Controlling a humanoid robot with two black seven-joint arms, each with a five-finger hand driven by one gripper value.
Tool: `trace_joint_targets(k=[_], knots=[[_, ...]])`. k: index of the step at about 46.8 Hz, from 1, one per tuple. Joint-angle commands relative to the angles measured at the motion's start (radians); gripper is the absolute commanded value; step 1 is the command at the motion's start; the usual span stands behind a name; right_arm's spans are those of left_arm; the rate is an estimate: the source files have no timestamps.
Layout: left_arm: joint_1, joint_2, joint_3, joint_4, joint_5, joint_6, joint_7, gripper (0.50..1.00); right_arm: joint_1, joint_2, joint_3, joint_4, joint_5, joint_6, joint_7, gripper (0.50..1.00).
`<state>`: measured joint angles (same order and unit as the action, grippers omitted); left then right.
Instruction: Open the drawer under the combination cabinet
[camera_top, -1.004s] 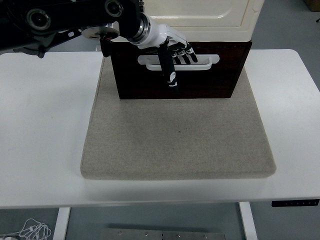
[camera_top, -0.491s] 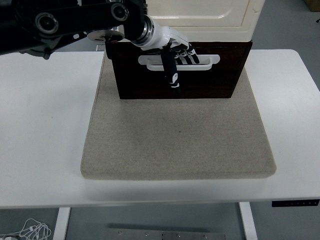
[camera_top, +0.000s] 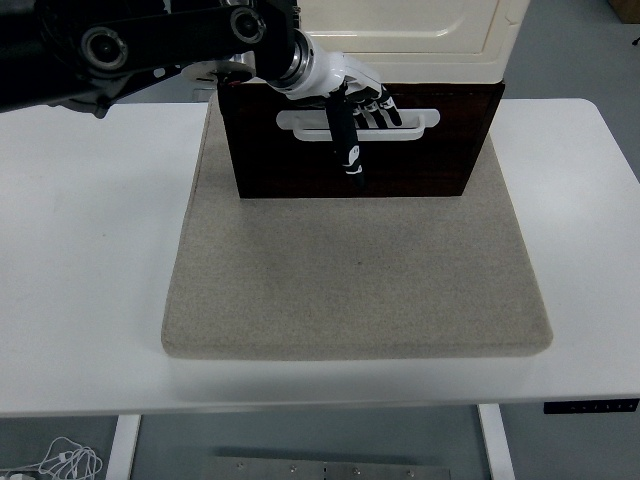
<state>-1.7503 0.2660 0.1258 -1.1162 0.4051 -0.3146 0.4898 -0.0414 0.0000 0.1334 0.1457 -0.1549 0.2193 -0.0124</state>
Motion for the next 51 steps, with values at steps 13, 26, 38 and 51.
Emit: trace_joint_targets(k=[13, 26, 38, 51], knots=[[0.000, -0.001, 0.002, -0.001, 0.001, -0.001, 0.000, 1.000, 0.000, 0.000, 0.000, 0.000, 0.000, 0.000, 0.000, 0.926], [0.000, -0.001, 0.003, -0.002, 0.001, -0.006, 0.000, 1.000, 0.000, 0.000, 0.000, 0.000, 0.000, 0.000, 0.000, 0.926], [-0.001, -0.001, 0.002, -0.004, 0.001, -0.014, 0.000, 1.000, 0.000, 0.000, 0.000, 0.000, 0.000, 0.000, 0.000, 0.926], [-0.005, -0.001, 0.002, -0.010, 0.001, -0.027, 0.000, 1.000, 0.000, 0.000, 0.000, 0.000, 0.000, 0.000, 0.000, 0.926]])
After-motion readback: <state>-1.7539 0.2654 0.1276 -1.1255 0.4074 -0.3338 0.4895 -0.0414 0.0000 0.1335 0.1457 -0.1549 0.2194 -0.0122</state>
